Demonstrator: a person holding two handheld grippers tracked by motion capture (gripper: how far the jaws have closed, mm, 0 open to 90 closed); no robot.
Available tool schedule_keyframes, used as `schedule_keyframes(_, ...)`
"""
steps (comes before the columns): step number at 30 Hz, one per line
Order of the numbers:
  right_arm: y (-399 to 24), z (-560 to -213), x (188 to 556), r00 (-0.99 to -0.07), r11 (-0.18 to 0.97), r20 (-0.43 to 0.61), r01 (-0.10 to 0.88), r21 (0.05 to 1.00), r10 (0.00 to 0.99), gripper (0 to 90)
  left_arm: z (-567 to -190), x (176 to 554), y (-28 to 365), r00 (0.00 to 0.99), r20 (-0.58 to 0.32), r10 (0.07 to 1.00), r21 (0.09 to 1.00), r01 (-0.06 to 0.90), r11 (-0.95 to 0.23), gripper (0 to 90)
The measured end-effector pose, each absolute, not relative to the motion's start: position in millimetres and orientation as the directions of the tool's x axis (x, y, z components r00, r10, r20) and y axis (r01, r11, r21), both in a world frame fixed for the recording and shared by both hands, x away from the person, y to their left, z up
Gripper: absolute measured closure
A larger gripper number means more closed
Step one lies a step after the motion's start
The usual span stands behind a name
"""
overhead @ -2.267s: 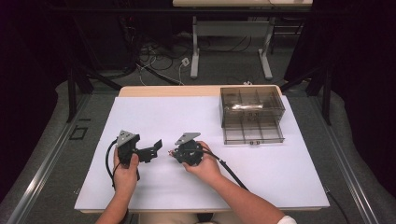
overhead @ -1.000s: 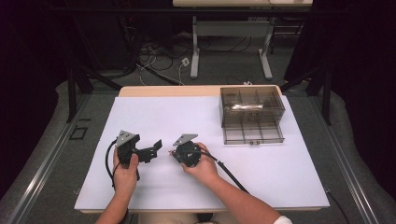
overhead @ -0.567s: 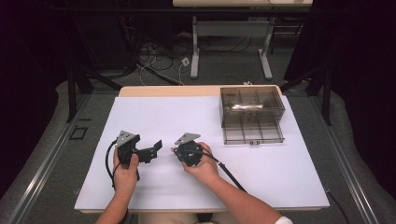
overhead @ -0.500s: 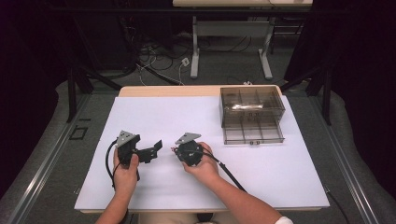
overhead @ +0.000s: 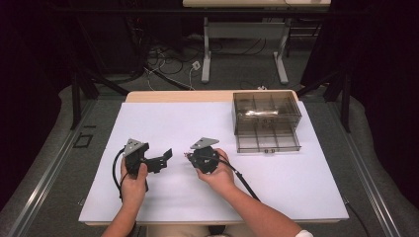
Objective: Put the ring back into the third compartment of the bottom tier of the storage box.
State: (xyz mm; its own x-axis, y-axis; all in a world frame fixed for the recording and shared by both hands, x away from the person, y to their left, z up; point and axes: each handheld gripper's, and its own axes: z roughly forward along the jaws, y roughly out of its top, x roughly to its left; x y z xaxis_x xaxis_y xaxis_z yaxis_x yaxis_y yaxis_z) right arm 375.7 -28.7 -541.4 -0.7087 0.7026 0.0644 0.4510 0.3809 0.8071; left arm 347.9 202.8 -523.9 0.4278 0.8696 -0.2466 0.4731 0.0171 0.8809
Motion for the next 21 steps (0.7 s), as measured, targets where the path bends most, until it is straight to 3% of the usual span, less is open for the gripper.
schedule_keyframes(21, -54.8, -521.7, 378.9, -0.667, 0.305, 0.068, 0.426, 0.852, 0.742, 89.4, -523.2, 346.3, 201.6, 0.438, -0.239, 0.866, 0.881, 0.472, 0.005, 0.7)
